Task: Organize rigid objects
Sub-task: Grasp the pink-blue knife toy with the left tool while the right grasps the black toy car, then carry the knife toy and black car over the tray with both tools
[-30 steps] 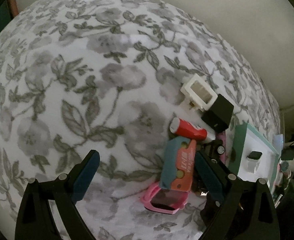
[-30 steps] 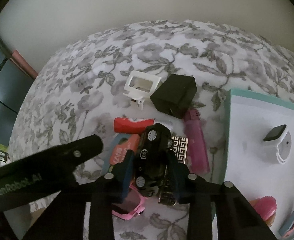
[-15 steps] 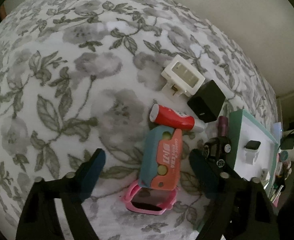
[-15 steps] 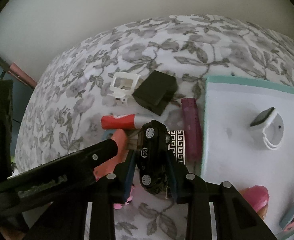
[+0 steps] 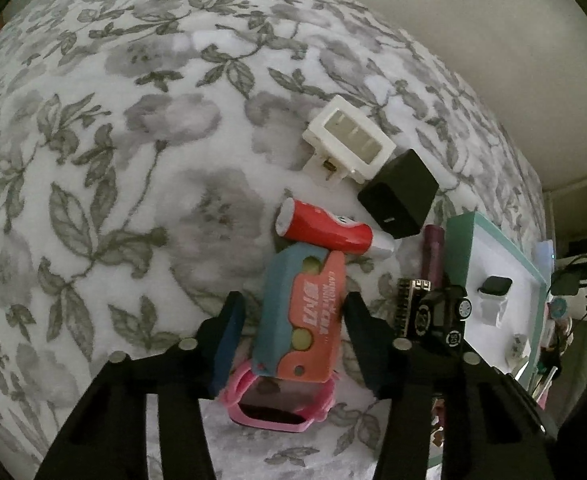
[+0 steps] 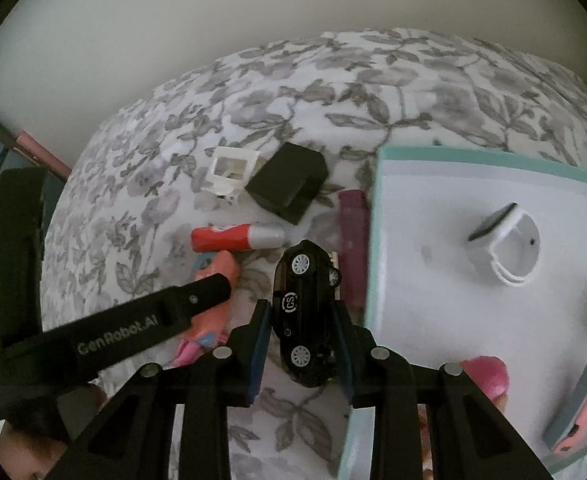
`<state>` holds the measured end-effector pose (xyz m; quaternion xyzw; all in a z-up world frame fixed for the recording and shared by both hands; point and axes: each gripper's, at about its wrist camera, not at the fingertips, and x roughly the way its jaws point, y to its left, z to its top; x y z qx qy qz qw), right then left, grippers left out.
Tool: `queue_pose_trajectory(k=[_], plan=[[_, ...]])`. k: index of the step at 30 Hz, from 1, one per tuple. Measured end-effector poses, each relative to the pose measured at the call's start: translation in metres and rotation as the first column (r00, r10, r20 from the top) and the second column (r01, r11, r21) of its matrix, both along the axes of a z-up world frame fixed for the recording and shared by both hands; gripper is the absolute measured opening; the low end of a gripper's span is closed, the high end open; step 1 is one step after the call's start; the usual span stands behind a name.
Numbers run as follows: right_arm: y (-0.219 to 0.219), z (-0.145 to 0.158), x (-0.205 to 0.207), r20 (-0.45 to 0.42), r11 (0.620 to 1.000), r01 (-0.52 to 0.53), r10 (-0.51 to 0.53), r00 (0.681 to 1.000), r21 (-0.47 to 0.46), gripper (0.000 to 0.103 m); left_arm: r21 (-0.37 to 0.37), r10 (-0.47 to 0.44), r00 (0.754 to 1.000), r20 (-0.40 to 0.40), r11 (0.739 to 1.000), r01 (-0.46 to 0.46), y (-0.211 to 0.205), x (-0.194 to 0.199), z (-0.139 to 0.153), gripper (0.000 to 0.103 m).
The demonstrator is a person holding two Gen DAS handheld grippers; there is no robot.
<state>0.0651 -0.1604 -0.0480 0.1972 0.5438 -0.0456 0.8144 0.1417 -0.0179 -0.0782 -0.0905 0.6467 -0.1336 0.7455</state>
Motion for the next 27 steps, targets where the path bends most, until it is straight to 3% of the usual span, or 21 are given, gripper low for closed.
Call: queue_pose_trajectory(k=[1,10,14,27], plan=[[-0.003,0.000,-0.001,-0.001,1.000,0.008,-0.008,1.000,0.011,0.032,0.001,-0.009,1.000,0.002,1.000,0.009,-0.003,0.000,0.000,0.046],[-0.010,0.008,-0.008,0.018,0.998,0.034,-0.034,0.999,0.048,0.032,0.026,-0.025,0.999,0.019,0.999,0.025,-0.010,-0.002,0.000,0.044],[-0.014,0.012,-0.011,0.026,0.997,0.045,-0.046,0.999,0.062,0.032,-0.019,-0.015,1.000,0.017,1.000,0.015,-0.010,-0.003,0.004,0.044],[-0.039,0.041,-0.022,0.100,0.988,0.108,-0.119,0.988,0.112,0.032,-0.061,-0.024,0.993,0.113,0.998,0.031,-0.014,-0.009,0.045,0.044]])
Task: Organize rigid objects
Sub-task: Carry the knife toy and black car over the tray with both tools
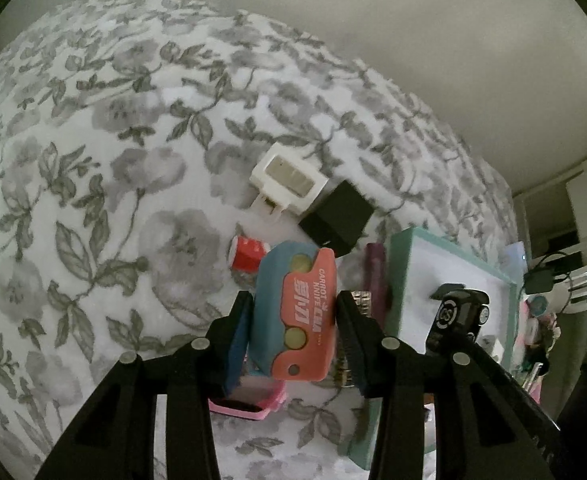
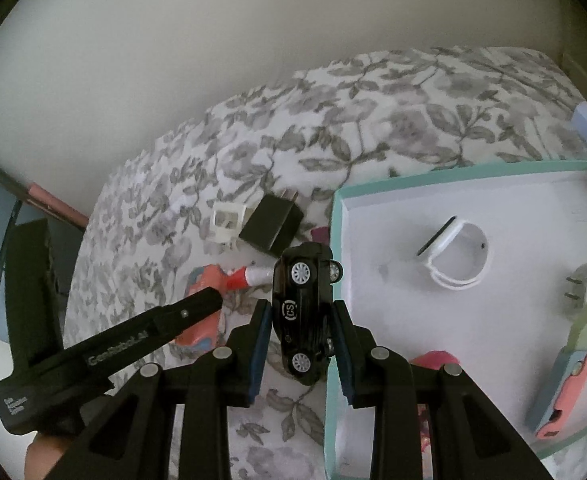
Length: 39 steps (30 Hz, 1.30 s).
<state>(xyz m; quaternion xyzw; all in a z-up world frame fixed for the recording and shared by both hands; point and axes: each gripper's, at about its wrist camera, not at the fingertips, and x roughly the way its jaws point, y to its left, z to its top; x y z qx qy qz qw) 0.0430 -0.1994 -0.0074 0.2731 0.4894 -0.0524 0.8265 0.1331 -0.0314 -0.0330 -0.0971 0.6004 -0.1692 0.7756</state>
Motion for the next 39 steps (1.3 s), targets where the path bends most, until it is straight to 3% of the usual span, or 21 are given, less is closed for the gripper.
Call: queue_pose_trajectory(k=[5,11,15,27,39], plan=[[-0.022,0.017,-0.012,0.033,0.998,0.064,-0.064,0.997,-0.010,0.032,-0.024,-0.026,0.998,0.055,0.999,0.027,-0.010,-0.006,0.024,0.044],[-0.055,0.024,-0.030,0.011,0.986,0.161,-0.161,0.987,-0.050,0.032,-0.054,-0.099,0.990,0.101,0.993,0.105,-0.036,-0.024,0.047,0.044],[-0.081,0.026,-0.047,0.000,0.967,0.249,-0.249,0.968,-0.046,0.032,-0.031,-0.177,0.977,0.117,0.983,0.182,-0.066,-0.042,0.052,0.044],[-0.125,0.029,-0.083,-0.008,0.925,0.374,-0.375,0.927,-0.073,0.032,0.019,-0.377,0.919,0.116,0.926,0.377,-0.150,-0.088,0.040,0.044],[-0.121,-0.002,-0.076,-0.089,0.939,0.339,-0.343,0.935,-0.059,0.032,0.047,-0.398,0.916,0.058,0.917,0.396,-0.167,-0.091,0.011,0.044]])
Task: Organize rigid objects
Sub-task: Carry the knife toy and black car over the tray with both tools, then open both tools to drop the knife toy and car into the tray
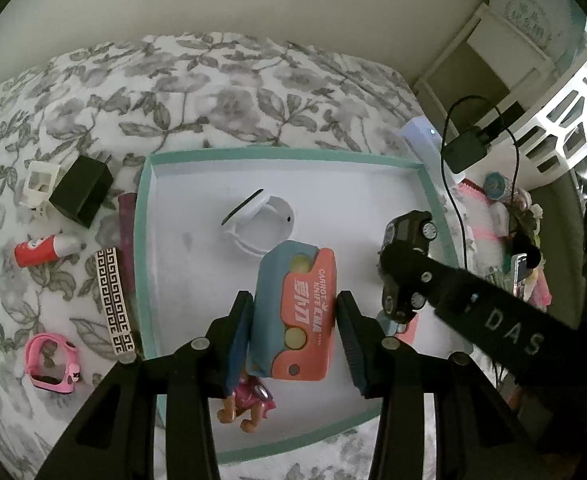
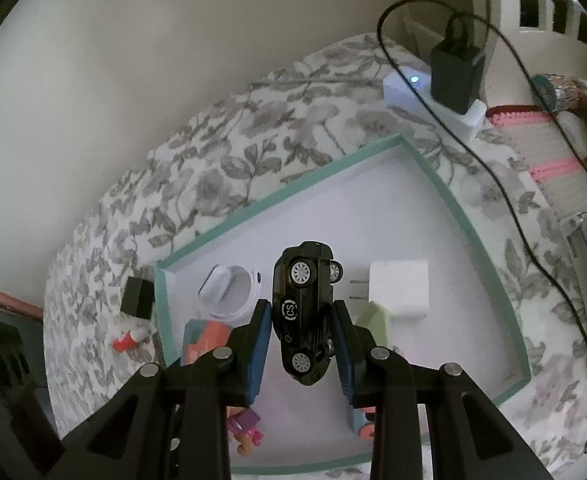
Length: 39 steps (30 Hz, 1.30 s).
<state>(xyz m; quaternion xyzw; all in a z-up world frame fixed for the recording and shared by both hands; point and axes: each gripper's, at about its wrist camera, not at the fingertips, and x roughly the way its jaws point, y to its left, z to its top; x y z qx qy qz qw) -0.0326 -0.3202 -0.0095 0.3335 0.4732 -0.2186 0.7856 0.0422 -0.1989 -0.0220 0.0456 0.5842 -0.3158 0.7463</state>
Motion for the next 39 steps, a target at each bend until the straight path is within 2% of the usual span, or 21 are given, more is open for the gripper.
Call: queue_pose_trajectory(k=[14,23,31,39], plan=[[0.007,-0.026,0.008,-0.074,0.999,-0.034,0.036,0.997,0.021,0.033,0.047,-0.006,1.000,-0.019,0.999,0.006,-0.003,0.000,-0.017,0.044],[0.007,-0.035,0.008,-0.091,0.999,-0.026,0.029,0.995,0.038,0.033,0.066,-0.010,1.000,-0.012,0.998,0.011,-0.005,0.000,-0.018,0.044],[0.007,-0.026,0.010,-0.088,0.999,-0.029,0.030,0.996,0.013,0.033,0.059,-0.013,1.000,0.006,0.998,0.013,-0.003,0.000,-0.009,0.044],[0.009,0.006,0.008,-0.037,0.998,-0.026,0.024,0.999,-0.054,0.033,0.059,0.015,0.999,0.039,0.998,-0.017,0.009,0.006,0.007,0.044]])
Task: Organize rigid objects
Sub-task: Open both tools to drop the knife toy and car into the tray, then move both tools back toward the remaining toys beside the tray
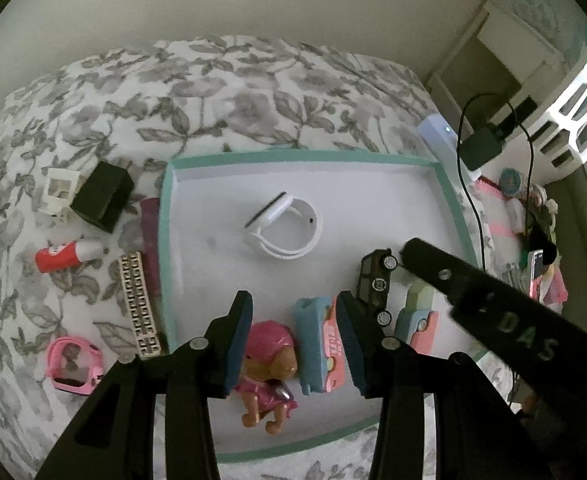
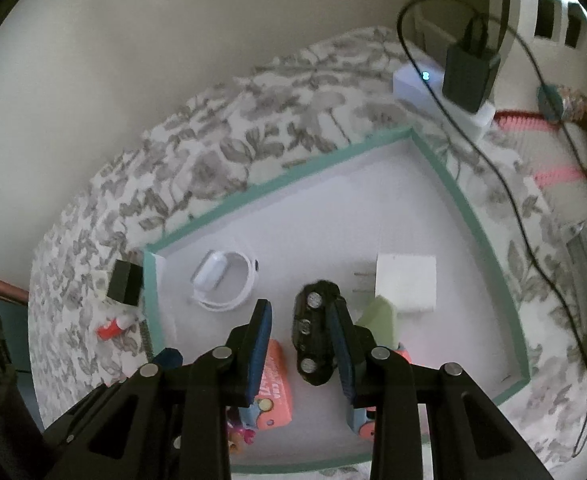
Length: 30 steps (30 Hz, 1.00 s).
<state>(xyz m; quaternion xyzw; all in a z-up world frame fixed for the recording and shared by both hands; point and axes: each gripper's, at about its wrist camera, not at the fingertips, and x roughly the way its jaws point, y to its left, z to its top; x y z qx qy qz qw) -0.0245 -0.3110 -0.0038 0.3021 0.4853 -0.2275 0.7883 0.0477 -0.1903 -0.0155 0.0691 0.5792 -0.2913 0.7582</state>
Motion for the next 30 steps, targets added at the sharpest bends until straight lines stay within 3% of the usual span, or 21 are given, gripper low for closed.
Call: queue_pose_trajectory(k=[6,15,19,21,22,26,30], plan=[[0.008,0.021,0.001,0.035,0.999,-0.016,0.018,0.999,-0.048,0.033,-0.005,0.057,0.998,0.031,0.998,-0.057,0.019,0.011,0.013,0.048],[0.019,0.014,0.010,-0.006,0.996,-0.050,0.049,0.999,-0.072,0.036,0.022,0.198,0.977,0.080,0.980,-0.200,0.061,0.034,0.026,0.062],[0.030,0.012,0.016,-0.026,0.992,-0.083,0.081,0.996,-0.099,0.044,0.041,0.251,0.964,0.089,0.966,-0.255,0.083,0.045,0.026,0.064],[0.036,0.012,0.019,-0.033,0.988,-0.105,0.102,0.994,-0.113,0.052,0.060,0.276,0.956,0.097,0.957,-0.283,0.094,0.051,0.025,0.077],[0.040,0.012,0.021,-0.037,0.986,-0.116,0.113,0.993,-0.121,0.059,0.066,0.289,0.952,0.102,0.953,-0.296,0.099,0.053,0.025,0.088],[0.052,0.011,0.027,-0.037,0.979,-0.153,0.150,0.988,-0.136,0.075,0.083,0.346,0.930,0.123,0.930,-0.357,0.123,0.062,0.025,0.090],[0.065,0.009,0.034,-0.044,0.970,-0.192,0.188,0.981,-0.146,0.083,0.101,0.386,0.913,0.132,0.911,-0.400,0.145,0.069,0.024,0.090]])
